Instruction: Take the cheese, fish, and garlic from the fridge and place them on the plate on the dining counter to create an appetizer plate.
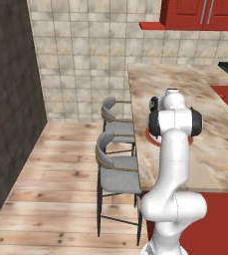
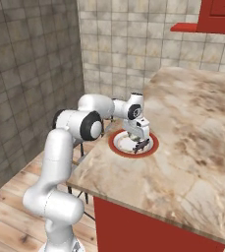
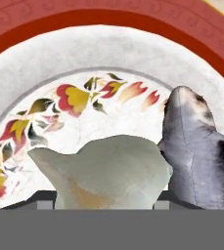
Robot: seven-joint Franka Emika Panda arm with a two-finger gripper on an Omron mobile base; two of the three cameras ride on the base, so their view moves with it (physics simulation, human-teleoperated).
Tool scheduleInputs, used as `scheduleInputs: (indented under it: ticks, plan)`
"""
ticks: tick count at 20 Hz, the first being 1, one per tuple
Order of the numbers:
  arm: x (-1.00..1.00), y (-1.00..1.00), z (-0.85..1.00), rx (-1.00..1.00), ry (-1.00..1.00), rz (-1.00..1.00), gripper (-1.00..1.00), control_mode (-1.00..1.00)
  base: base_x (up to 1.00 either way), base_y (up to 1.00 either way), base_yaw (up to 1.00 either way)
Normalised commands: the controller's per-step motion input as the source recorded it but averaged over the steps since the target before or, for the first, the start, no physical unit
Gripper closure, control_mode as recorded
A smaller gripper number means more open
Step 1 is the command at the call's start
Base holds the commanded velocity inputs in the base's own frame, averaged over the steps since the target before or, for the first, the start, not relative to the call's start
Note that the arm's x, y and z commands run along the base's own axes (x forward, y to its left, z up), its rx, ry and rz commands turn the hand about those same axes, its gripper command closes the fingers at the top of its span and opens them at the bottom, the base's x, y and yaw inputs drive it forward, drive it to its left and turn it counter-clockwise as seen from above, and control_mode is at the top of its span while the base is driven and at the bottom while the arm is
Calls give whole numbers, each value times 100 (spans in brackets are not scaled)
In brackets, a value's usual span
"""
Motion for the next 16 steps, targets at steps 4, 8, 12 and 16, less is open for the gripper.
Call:
scheduleInputs:
  ticks: [4,8,12,16]
  plan:
    - [0,-1,-16,0,0,-1,-100,-100,0,0,0]
    - [-8,0,5,0,-10,-1,-100,-100,0,0,0]
    - [-57,0,47,0,-19,0,-100,-100,0,0,0]
    - [-63,12,71,-1,-20,0,-100,-100,0,0,0]
